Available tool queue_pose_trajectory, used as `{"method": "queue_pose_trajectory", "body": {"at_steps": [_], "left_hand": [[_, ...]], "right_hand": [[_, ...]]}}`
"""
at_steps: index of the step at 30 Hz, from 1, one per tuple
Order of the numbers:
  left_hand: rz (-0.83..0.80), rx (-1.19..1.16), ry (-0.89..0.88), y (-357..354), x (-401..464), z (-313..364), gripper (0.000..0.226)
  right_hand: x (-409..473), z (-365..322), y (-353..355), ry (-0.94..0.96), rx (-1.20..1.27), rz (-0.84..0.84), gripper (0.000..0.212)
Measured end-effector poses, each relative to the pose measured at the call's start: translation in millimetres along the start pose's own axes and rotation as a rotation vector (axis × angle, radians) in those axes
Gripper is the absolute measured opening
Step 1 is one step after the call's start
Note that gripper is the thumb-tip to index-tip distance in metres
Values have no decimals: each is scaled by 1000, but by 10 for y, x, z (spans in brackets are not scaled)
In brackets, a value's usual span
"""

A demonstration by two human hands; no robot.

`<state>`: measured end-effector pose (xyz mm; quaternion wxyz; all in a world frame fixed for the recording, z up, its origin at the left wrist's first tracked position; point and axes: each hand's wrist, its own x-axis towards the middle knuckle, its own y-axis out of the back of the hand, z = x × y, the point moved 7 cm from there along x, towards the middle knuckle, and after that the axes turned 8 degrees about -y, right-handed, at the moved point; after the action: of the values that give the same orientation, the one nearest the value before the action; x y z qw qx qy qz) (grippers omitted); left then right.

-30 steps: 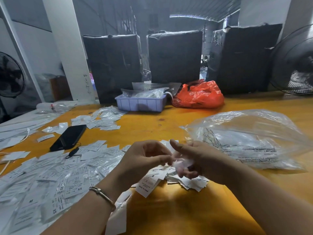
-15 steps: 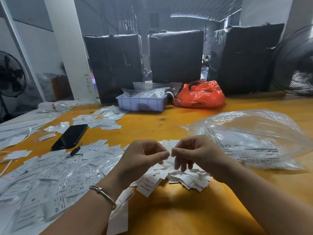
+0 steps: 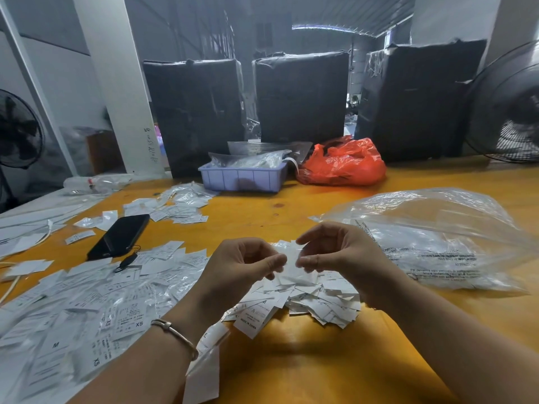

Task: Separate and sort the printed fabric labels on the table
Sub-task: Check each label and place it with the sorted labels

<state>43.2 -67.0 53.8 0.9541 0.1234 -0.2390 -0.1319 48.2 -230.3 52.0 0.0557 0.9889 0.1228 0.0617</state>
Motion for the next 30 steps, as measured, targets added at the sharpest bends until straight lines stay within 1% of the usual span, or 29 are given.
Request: {"method": "queue_pose_trajectory", "body": {"at_steps": [2, 3, 7, 11, 15, 17, 20, 22, 24, 25, 27, 28, 30], "left_hand": [[-2, -8, -5, -8, 1, -6, 7], [0, -16, -2, -9, -1, -12, 4], [0, -35, 12, -19, -9, -7, 16], [42, -4, 16, 19, -1, -12, 25], [55, 13, 2, 40, -3, -10, 26], [40, 8, 8, 40, 1, -23, 20], [-37, 36, 44, 11, -3, -69, 8], [-100, 125, 43, -30, -15, -80, 8], [-125, 253, 20, -59, -17, -78, 15], [-126, 291, 8, -64, -15, -74, 18], [-111, 264, -19, -67, 1, -56, 12], [-86, 216, -18, -51, 11, -57, 7], [9, 131, 21, 36, 20, -91, 3]], "right_hand": [[6, -10, 37, 12, 17, 35, 29], [7, -14, 50, 18, 18, 49, 29], [-13, -39, 43, 46, -6, 72, 31], [-14, -46, 43, 47, 22, 78, 20], [-19, 22, -30, -90, -28, -46, 40], [-14, 31, -30, -91, -25, -40, 38], [-15, -29, 25, 15, -31, 53, 34], [-35, -105, 23, 140, -177, 123, 32], [-75, -169, -79, 274, -389, 142, 29], [-94, -186, -142, 324, -454, 128, 29], [-104, -195, -190, 368, -476, 109, 28], [-88, -190, -156, 365, -454, 132, 26], [-37, -140, -25, 320, -453, 245, 20]]}}
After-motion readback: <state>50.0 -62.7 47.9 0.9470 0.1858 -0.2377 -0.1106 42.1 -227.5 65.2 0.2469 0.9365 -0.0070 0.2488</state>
